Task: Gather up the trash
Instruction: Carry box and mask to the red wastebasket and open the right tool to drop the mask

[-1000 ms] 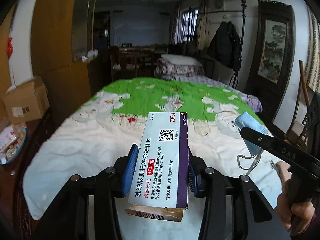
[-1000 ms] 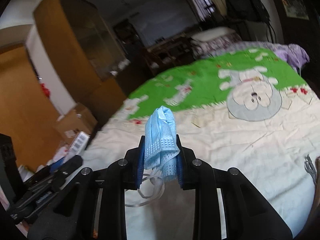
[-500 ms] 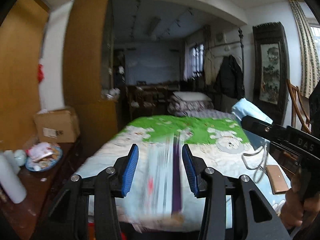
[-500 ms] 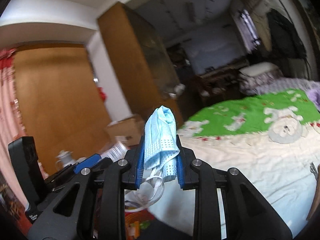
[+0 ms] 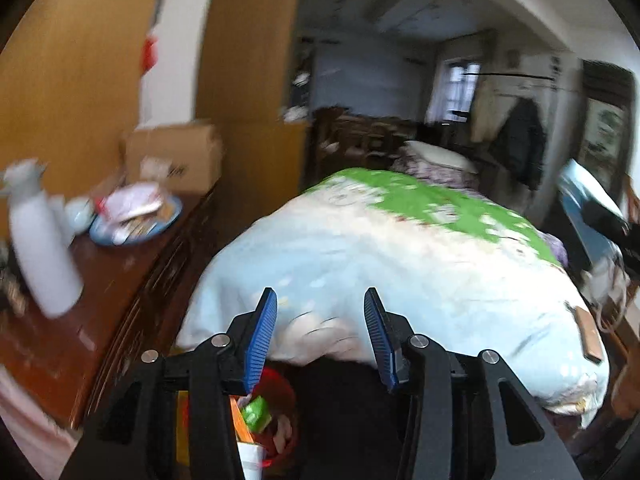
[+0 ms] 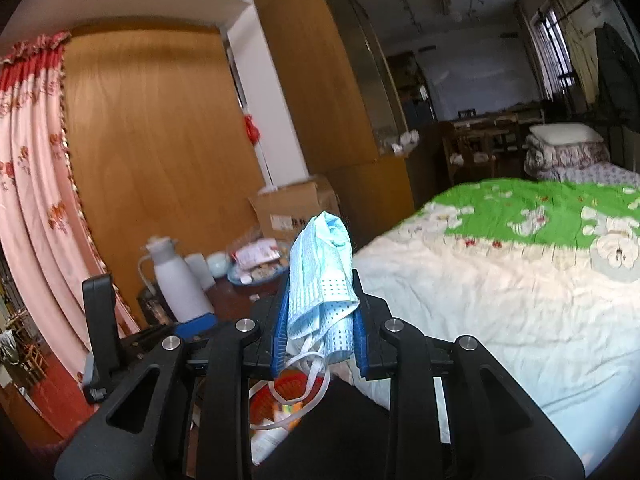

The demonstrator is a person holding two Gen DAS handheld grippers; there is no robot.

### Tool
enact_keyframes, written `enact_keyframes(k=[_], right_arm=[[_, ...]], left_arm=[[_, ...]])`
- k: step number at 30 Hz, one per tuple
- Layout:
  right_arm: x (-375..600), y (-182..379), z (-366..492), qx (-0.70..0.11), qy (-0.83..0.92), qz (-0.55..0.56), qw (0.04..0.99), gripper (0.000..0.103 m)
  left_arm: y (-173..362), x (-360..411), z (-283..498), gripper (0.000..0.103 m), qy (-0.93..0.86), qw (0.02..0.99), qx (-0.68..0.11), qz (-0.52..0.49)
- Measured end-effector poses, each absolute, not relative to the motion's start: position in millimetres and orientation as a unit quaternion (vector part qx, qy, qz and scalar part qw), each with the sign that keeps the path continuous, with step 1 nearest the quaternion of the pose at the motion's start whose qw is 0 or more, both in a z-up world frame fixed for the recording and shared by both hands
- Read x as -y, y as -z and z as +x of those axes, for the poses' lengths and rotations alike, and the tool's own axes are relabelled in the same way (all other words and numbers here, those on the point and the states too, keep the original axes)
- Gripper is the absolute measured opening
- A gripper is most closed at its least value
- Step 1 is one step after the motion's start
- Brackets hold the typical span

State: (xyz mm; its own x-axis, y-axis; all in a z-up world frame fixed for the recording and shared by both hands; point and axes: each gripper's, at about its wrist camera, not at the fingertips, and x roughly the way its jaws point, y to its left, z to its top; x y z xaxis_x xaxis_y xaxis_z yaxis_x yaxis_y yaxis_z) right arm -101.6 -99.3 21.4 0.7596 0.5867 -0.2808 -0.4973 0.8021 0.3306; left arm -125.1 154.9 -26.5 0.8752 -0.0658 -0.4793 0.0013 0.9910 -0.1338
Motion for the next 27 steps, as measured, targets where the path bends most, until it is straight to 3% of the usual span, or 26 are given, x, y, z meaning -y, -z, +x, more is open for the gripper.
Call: enact_keyframes(k=[15,19,27], right_arm=[[14.7,35.1,-75.1,-0.270,-0.356,0.043,0.893,0.028],[-11.3,46.5,-59.3,-0.298,-0.373,0.030,0.878,0.028],[-76.0,77.6,-26.1,-0.363,-0.414,0.003,0.835,0.028]], left_arm=[[90.6,-245.6,-110.6,0.055,-0.087,0.940,-0.309,-0.112],[98.9,-255.6,-110.4,0.065,-0.106,0.937,-0.314,-0.114],[103.3,-307.7,-115.5,0.069,-0.189,0.924,-0.309,-0.126]])
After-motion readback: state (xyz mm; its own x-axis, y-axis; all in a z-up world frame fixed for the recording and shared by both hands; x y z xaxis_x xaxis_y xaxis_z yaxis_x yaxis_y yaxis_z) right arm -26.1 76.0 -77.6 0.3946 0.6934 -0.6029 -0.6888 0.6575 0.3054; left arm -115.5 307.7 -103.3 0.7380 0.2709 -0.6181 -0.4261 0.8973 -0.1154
